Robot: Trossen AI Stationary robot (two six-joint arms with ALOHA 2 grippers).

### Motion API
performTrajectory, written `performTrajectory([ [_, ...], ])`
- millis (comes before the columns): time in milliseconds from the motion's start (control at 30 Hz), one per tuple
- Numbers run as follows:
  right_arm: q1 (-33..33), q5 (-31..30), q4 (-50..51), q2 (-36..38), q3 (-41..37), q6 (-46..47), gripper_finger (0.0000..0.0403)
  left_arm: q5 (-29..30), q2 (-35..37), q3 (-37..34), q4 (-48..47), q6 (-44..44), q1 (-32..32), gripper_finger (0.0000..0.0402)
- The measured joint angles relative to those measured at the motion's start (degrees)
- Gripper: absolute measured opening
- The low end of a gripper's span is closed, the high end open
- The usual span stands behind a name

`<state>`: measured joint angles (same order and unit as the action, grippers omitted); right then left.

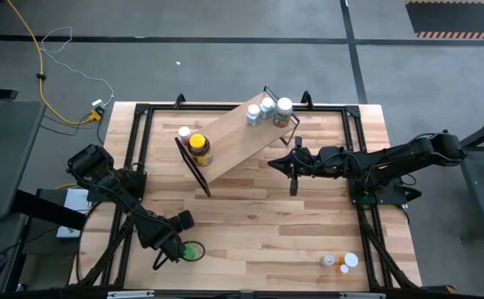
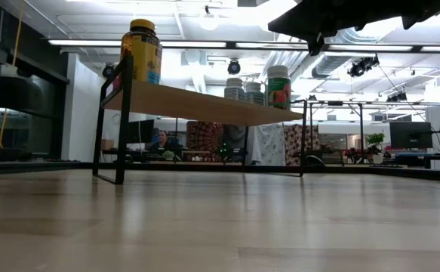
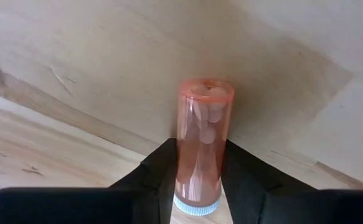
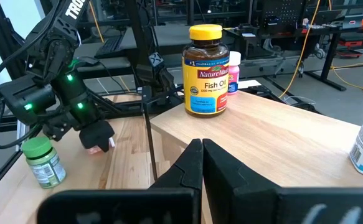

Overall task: Pick and place medicine bottles onto shelf by color
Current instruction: Put the left light pink medicine bottle on the shelf

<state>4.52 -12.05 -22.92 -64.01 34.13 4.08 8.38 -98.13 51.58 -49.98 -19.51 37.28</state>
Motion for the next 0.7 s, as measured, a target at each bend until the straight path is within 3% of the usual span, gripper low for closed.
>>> performTrajectory([
  [167, 0.0, 0.0, 0.0, 0.0, 0.0, 0.0, 0.0, 1.2, 0.2, 1.2, -1.5, 5.1, -0.1, 0.01],
  [400, 0.0, 0.0, 0.0, 0.0, 0.0, 0.0, 0.0, 1.9, 3.5, 7.5, -12.3, 14.7, -0.2, 0.0098],
  [600, 0.0, 0.0, 0.0, 0.0, 0.0, 0.0, 0.0, 7.3, 11.9, 12.3, -20.7, 24.2, -0.2, 0.0098],
  [700, 0.0, 0.0, 0.0, 0.0, 0.0, 0.0, 0.0, 13.2, 17.6, 14.3, -20.2, 28.0, -0.1, 0.0098],
])
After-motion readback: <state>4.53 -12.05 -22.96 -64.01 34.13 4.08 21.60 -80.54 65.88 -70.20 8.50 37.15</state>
